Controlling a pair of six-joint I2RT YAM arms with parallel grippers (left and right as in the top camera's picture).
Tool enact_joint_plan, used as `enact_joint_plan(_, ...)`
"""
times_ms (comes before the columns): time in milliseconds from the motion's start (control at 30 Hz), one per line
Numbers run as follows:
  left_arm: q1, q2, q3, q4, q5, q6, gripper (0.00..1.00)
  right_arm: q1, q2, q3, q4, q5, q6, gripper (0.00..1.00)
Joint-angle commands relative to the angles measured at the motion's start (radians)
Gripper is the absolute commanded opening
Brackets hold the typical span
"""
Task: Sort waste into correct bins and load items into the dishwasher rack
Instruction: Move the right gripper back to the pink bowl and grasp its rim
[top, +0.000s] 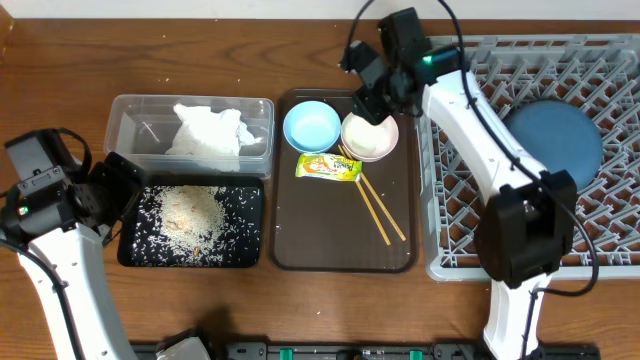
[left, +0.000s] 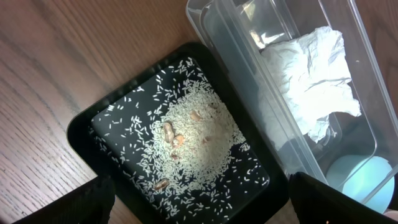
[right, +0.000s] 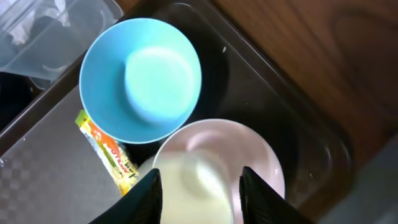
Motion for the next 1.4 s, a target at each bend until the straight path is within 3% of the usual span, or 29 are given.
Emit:
enact_joint_plan(0,0.005,0.0,0.018,-0.002,-0.006,0.005,0.92,0.023,-0.02,0.016,-0.026,0.079,-0.022,0.41)
enact_joint_plan(333,0.004,0.0,0.018,-0.002,-0.006,0.005,0.92,0.079,-0.02,-0.002,-0.1,0.109,-0.029,0.38)
enact_joint_plan(1100,0.004,0.0,0.018,-0.002,-0.006,0.005,0.92,0.079,-0.013,-0.209,0.027,0.014,-0.025,0.36)
enact_joint_plan(1367,0.005,0.0,0.018,-0.002,-0.006,0.005,0.92,0.079,-0.013,-0.212,0.074,0.023,-0.025,0.28)
